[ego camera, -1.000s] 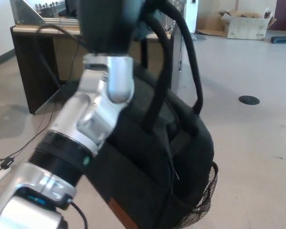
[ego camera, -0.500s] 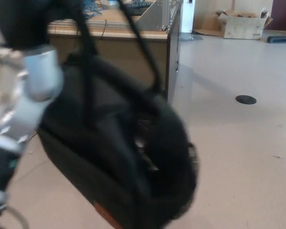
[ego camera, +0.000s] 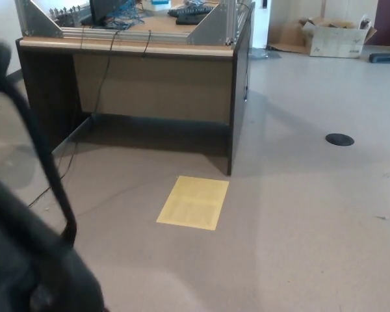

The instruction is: A person hands over a black lunchbag to the robot and the robot uses its left hand to grab the strips of the lunchbag, the gives it back to the person.

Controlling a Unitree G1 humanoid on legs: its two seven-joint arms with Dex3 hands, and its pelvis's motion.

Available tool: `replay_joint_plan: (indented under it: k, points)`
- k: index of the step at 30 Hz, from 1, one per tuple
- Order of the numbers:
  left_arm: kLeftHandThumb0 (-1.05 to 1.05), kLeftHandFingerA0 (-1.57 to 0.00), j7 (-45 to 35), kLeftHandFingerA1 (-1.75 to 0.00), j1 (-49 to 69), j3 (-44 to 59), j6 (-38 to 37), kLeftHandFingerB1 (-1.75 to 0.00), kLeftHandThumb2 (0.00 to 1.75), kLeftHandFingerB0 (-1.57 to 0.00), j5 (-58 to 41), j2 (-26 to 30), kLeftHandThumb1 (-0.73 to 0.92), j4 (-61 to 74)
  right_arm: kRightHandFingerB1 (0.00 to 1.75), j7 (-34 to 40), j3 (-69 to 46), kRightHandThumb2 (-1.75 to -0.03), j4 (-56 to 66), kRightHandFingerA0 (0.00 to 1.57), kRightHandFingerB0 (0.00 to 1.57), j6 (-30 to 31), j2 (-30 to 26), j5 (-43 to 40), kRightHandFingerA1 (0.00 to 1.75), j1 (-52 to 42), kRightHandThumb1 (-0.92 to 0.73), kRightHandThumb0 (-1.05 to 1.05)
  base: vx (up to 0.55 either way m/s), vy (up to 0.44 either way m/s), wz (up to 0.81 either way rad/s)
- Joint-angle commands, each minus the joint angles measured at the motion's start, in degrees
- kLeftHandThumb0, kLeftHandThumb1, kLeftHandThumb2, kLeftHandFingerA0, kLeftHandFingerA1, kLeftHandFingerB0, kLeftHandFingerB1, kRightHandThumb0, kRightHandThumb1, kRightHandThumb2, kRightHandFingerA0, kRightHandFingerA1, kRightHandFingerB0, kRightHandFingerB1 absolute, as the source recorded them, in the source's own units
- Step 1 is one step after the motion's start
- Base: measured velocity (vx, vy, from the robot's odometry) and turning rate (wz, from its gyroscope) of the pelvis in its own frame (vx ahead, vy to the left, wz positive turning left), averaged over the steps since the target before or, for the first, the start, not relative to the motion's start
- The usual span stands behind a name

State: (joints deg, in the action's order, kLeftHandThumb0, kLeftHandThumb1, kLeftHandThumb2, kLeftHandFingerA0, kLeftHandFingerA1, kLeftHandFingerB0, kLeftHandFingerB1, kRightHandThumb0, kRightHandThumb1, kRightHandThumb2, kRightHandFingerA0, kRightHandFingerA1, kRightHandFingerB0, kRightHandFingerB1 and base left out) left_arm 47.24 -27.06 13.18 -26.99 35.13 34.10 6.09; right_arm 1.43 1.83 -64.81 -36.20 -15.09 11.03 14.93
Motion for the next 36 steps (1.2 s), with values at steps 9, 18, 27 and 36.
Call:
replay_joint_plan:
  k: [9,18,27,36]
  points:
    - [-0.16,-1.30,2.11,-1.42,25.57,14.02,-10.49,-1.32,0.84,-1.12,-0.49,-6.63,0.38,4.46,0.39,0.96,-0.26,-0.64,-0.52,0.45,0.41,-1.49,-0.13,-0.12,0.45,-0.36,-0.81,-0.74,0.00,0.000,0.00]
    - [-0.07,-0.98,5.70,-1.75,34.35,16.00,-16.69,-1.75,0.57,-0.72,2.16,-10.54,0.55,-3.13,0.38,1.06,0.03,-0.65,-0.40,0.44,0.40,-0.43,-0.02,0.22,0.44,0.60,-0.82,-0.72,0.00,0.000,0.00]
    - [0.10,-1.29,5.80,-1.41,38.03,14.25,-22.06,-1.31,0.82,-1.10,2.41,-12.55,0.37,-5.71,0.39,2.19,0.45,-0.64,-0.32,0.45,0.42,-0.88,0.01,0.90,0.44,0.51,-0.81,-0.71,0.00,0.000,0.00]
    - [0.07,-0.97,5.99,-1.75,35.98,14.07,-21.61,-1.75,0.59,-0.75,4.27,-13.13,0.47,-6.11,0.39,1.85,0.02,-0.64,-0.28,0.46,0.42,-1.19,0.08,0.32,0.44,0.39,-0.81,-0.73,0.00,0.000,0.00]
